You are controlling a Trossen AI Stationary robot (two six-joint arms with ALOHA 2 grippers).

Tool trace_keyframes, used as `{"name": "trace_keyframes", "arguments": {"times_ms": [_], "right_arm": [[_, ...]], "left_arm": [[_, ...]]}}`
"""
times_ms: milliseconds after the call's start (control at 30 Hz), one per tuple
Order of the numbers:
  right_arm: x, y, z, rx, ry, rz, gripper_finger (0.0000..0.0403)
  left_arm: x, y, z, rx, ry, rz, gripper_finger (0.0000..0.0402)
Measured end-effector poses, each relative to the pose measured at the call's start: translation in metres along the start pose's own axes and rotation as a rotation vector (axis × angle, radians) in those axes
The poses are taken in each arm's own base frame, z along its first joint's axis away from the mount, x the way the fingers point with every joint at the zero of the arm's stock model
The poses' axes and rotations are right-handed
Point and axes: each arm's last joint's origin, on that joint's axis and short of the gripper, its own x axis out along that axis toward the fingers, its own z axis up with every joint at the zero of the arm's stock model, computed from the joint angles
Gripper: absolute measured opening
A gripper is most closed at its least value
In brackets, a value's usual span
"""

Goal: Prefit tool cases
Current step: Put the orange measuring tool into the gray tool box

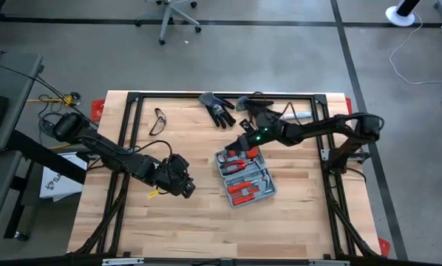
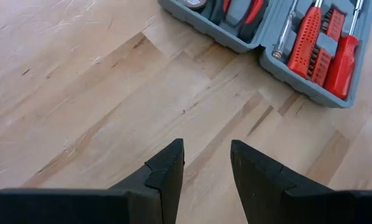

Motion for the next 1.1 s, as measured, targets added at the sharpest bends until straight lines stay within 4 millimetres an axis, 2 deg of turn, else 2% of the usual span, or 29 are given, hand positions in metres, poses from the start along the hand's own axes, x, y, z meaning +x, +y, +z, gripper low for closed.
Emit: {"name": "trace_keyframes", "arguments": {"times_ms": [100,200,300,433,533,633,767,867,1000,1100], "right_arm": [[-0.009,0.005,-0.001,-0.035,-0.022,-0.061,0.0000],[-0.010,-0.001,-0.005,-0.049,0.009,-0.126,0.0000],[-0.001,-0.016,-0.011,-0.060,0.050,-0.176,0.0000],[0.016,-0.050,-0.024,-0.003,0.140,-0.243,0.0000],[0.018,-0.054,-0.021,0.038,0.168,-0.188,0.0000],[0.011,-0.041,-0.016,0.023,0.146,-0.161,0.0000],[-0.002,-0.004,-0.001,-0.065,0.057,-0.055,0.0000],[-0.012,0.006,0.000,-0.081,0.035,-0.065,0.0000],[-0.032,0.032,0.008,-0.138,-0.024,-0.011,0.0000],[-0.045,0.039,0.007,-0.149,-0.029,-0.047,0.0000]], "left_arm": [[0.000,0.000,0.000,0.000,0.000,-0.001,0.0126],[0.000,0.000,0.000,0.002,0.001,-0.001,0.0126],[0.000,0.000,0.000,0.002,0.000,0.000,0.0126],[0.000,0.000,0.000,0.002,-0.008,0.003,0.0126],[0.000,0.000,0.000,0.002,-0.008,0.002,0.0126],[0.000,0.000,0.000,-0.002,-0.009,-0.001,0.0126],[0.000,0.000,0.000,0.006,-0.012,0.004,0.0126],[0.001,0.000,0.001,0.011,0.010,-0.004,0.0126],[0.000,-0.001,-0.001,-0.005,0.081,-0.041,0.0126],[0.000,-0.002,-0.001,-0.007,0.077,-0.045,0.0126]]}}
